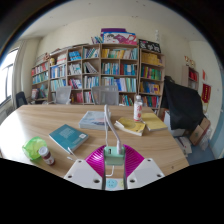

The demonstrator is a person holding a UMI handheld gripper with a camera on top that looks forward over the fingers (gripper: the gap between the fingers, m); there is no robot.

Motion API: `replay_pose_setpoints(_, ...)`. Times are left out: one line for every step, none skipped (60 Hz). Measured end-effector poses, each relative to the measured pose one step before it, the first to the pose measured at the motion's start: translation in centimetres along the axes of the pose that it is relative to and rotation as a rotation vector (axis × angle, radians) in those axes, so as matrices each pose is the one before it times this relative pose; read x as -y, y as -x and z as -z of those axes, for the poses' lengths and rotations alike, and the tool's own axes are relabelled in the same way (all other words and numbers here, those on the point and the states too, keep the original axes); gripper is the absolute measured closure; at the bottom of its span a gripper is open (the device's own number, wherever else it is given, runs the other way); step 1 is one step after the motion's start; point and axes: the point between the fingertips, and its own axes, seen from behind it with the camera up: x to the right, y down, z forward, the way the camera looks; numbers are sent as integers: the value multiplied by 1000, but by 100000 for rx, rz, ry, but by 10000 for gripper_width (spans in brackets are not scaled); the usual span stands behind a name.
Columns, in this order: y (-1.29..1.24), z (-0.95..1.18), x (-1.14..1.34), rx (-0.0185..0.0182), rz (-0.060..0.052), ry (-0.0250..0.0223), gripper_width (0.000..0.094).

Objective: Unplug charger

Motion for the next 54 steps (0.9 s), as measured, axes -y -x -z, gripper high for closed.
replay_pose_setpoints(-170, 243, 405, -772, 81, -438, 703)
replay_pose_setpoints(-235, 375, 383, -852, 284, -329, 703)
replay_pose_setpoints(-327, 815, 740, -642, 229, 85, 703)
replay_pose_setpoints(-234, -286, -195, -898, 441, -172, 702)
replay_pose_setpoints(-318, 279, -26, -680, 488, 290, 703)
replay_pose_setpoints(-299, 285, -135, -541, 443, 511, 703)
replay_pose_setpoints(-349, 279, -204, -543, 398, 731, 703)
replay_pose_setpoints(-506, 784, -81, -666, 299, 954, 704)
replay_pose_setpoints(-514, 281, -352, -741, 261, 909, 703)
replay_pose_setpoints(-571, 223, -426, -803, 251, 1004, 703)
replay_pose_setpoints(-674, 227, -455, -863, 281, 1107, 702)
replay_pose_setpoints(-742, 176, -503, -948, 406, 1043, 702)
replay_pose_setpoints(-866, -75, -850, -935, 486, 776, 703)
replay_pose_setpoints(-828, 305, -280, -1185, 548, 1457, 702)
replay_pose_setpoints(-914, -2, -607, -1348, 566, 1412, 703)
replay_pose_setpoints(-971, -140, -816, -1397, 466, 1396, 702)
replay_pose_setpoints(-898, -256, -694, -1256, 99, 1429, 702)
replay_pose_setpoints(-913, -200, -720, -1078, -173, 1655, 703)
replay_pose_setpoints(-916, -275, -749, -1054, -442, 1802, 703)
replay_pose_setpoints(-951, -239, -713, -1103, -574, 1838, 704)
replay_pose_setpoints(-987, -134, -725, -784, -582, 1469, 703)
replay_pose_setpoints(-842, -278, -553, -776, -499, 1427, 702)
replay_pose_setpoints(-722, -604, -671, -829, -227, 1075, 701)
replay_pose_setpoints(-773, -384, -467, -559, -96, 1057, 702)
replay_pose_setpoints(-729, -433, -481, -551, 58, 1109, 703)
replay_pose_setpoints(-679, -533, -507, -537, 76, 1130, 702)
replay_pose_setpoints(-623, -556, -528, -435, 2, 1261, 703)
replay_pose_setpoints(-581, -597, -561, -287, -54, 1438, 702)
replay_pose_setpoints(-544, -452, -563, -94, -104, 1971, 697)
replay_pose_setpoints(-423, -687, -778, 379, -59, 1493, 697)
replay_pose_setpoints(-359, -610, -608, 357, -12, 1775, 697)
replay_pose_setpoints(-231, -631, -405, 218, 23, 2056, 697)
replay_pose_setpoints(-209, -676, -606, 549, 84, 1856, 696)
replay_pose_setpoints(-219, -650, -585, 549, 147, 1875, 697)
replay_pose_setpoints(-176, -623, -546, 623, 199, 1837, 688)
replay_pose_setpoints(-83, -602, -527, 832, 358, 1834, 686)
replay_pose_setpoints(333, -671, -375, 752, 518, 1947, 687)
replay_pose_setpoints(-104, -498, -450, 1075, 551, 1662, 687)
replay_pose_setpoints(-410, -421, -539, 1300, 325, 974, 680)
replay_pose_setpoints(-5, -493, -223, 1176, 334, 1136, 679)
replay_pose_setpoints(52, -406, -206, 1360, 371, 1097, 679)
replay_pose_setpoints(98, -393, -207, 1333, 326, 1076, 677)
replay_pose_setpoints(119, -415, -176, 1304, 335, 1045, 668)
replay_pose_setpoints(477, -446, 25, 1163, 604, 1453, 667)
replay_pose_setpoints(170, -342, -157, 1353, 779, 1027, 667)
replay_pose_setpoints(74, -19, -28, 1011, 859, 1257, 663)
replay_pose_setpoints(52, -416, -32, 869, 880, -53, 659)
replay_pose_setpoints(111, -435, 254, 482, 849, -872, 659)
replay_pose_setpoints(-76, -182, 354, 160, 1131, -826, 656)
replay_pose_setpoints(-69, -202, 230, 32, 1271, -95, 647)
replay_pose_setpoints(-55, -219, 121, 17, 1240, 354, 645)
replay_pose_setpoints(-47, -147, 151, 116, 1033, 346, 641)
replay_pose_setpoints(-27, -167, 196, 95, 777, 226, 632)
replay_pose_setpoints(-140, 9, 226, 251, 744, 282, 624)
